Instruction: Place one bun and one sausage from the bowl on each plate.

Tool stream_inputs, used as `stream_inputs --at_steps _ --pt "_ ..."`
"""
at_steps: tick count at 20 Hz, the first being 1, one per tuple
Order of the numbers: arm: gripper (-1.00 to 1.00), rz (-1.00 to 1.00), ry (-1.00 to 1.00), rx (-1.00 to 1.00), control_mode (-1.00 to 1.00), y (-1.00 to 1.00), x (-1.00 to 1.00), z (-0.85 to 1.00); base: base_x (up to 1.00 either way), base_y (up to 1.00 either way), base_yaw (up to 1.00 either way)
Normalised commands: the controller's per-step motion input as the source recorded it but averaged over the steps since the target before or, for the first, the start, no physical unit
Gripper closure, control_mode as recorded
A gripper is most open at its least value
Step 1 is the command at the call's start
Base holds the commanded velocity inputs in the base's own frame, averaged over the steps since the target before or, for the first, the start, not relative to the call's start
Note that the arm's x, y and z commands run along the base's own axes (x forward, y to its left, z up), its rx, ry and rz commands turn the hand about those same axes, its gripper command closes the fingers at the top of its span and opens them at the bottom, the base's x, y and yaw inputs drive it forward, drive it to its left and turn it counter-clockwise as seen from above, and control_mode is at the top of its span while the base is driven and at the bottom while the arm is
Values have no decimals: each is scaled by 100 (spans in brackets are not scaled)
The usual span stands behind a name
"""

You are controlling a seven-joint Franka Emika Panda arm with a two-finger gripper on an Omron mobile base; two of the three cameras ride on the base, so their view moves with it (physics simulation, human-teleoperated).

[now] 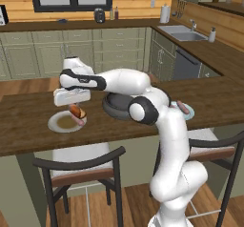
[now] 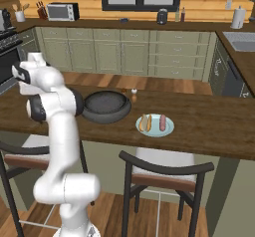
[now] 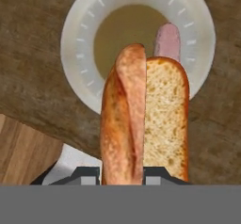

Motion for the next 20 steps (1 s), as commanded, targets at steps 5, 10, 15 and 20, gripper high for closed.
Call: stream_inputs --at_steps 5,10,15,20 --pt "100 6 12 -10 -100 28 28 -41 0 0 0" --pt "100 5 7 -9 -100 27 13 -38 0 0 0" --pt "100 3 3 -1 -100 3 22 -16 0 0 0" --pt "100 2 5 0 -100 0 23 -16 0 0 0"
